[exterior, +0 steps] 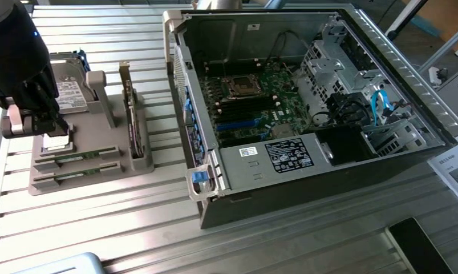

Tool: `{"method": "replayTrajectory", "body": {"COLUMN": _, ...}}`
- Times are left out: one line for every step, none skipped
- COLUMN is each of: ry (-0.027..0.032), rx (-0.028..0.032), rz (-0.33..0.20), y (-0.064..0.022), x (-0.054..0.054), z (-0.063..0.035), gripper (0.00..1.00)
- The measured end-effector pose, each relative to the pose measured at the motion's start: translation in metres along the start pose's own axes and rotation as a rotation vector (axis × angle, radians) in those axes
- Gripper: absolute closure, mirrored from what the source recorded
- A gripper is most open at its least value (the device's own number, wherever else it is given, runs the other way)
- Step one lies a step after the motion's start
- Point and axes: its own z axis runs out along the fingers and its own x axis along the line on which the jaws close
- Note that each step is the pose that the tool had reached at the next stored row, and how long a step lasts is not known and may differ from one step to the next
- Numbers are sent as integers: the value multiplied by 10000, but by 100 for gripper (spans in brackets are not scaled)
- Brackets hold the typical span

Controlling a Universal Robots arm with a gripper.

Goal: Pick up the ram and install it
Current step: 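Pick up the ram and move it above insertion slot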

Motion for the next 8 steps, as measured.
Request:
{"method": "replayTrajectory", "body": {"ry": 0, "rx": -1, "rz": 0, "y": 0, "x": -2, "z": 1, "gripper": 89}}
{"method": "replayTrajectory", "body": {"ry": 1, "rx": -2, "rz": 0, "y": 1, "x": -2, "z": 0, "gripper": 89}}
{"method": "replayTrajectory", "body": {"ry": 0, "rx": -1, "rz": 0, "y": 0, "x": -2, "z": 0, "gripper": 89}}
{"method": "replayTrajectory", "body": {"ry": 0, "rx": -1, "rz": 0, "y": 0, "x": -3, "z": 0, "gripper": 89}}
{"method": "replayTrajectory", "body": {"ry": 0, "rx": -1, "rz": 0, "y": 0, "x": -2, "z": 0, "gripper": 89}}
{"method": "replayTrajectory", "body": {"ry": 1, "rx": -1, "rz": 0, "y": 0, "x": -2, "z": 0, "gripper": 89}}
{"method": "replayTrajectory", "body": {"ry": 0, "rx": -1, "rz": 0, "y": 0, "x": -3, "z": 2, "gripper": 89}}
{"method": "replayTrajectory", "body": {"ry": 0, "rx": 0, "rz": 0, "y": 0, "x": -3, "z": 7, "gripper": 89}}
